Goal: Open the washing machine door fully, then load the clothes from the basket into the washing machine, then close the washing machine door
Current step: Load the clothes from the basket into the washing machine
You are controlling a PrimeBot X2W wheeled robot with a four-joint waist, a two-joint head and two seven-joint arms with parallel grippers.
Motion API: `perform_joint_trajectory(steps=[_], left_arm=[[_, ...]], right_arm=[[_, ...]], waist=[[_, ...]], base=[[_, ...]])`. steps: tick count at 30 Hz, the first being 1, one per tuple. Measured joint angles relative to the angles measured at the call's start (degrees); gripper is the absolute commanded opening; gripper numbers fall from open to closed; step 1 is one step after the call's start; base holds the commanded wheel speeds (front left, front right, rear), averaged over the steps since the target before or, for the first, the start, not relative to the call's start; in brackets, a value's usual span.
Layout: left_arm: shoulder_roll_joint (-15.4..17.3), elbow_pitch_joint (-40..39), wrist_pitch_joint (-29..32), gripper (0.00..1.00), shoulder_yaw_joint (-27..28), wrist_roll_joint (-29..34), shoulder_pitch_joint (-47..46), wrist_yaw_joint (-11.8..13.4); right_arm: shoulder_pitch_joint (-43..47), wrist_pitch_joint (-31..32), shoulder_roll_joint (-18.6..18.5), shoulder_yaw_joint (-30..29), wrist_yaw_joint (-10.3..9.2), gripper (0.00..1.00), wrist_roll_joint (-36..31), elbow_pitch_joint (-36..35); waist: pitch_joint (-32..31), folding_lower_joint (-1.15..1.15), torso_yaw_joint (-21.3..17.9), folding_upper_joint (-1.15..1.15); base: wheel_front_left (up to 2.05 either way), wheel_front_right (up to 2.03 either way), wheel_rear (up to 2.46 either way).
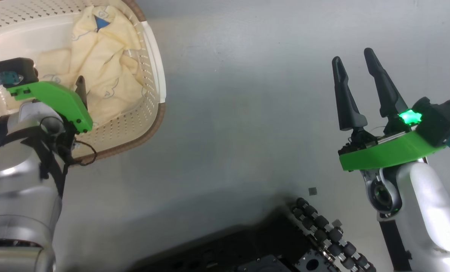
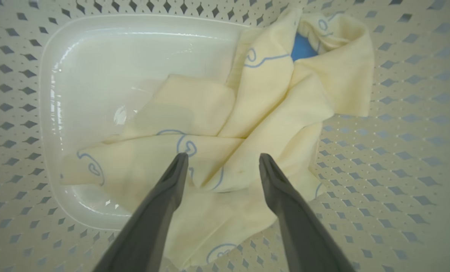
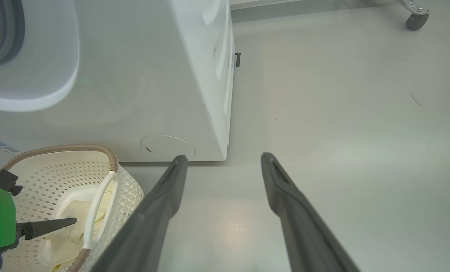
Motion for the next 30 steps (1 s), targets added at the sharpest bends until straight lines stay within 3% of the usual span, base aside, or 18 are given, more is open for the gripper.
perform_joint_trajectory(steps=[30], left_arm=[[1.2, 0.5, 0.4, 1.00, -4.8, 2.1, -4.1, 1.4]], right_arm=[[0.0, 0.0, 0.0, -0.8, 0.00, 1.00, 0.5, -1.5]], waist=[[5.8, 0.00, -2.1, 0.00]], base=[[0.00, 0.00, 0.00]])
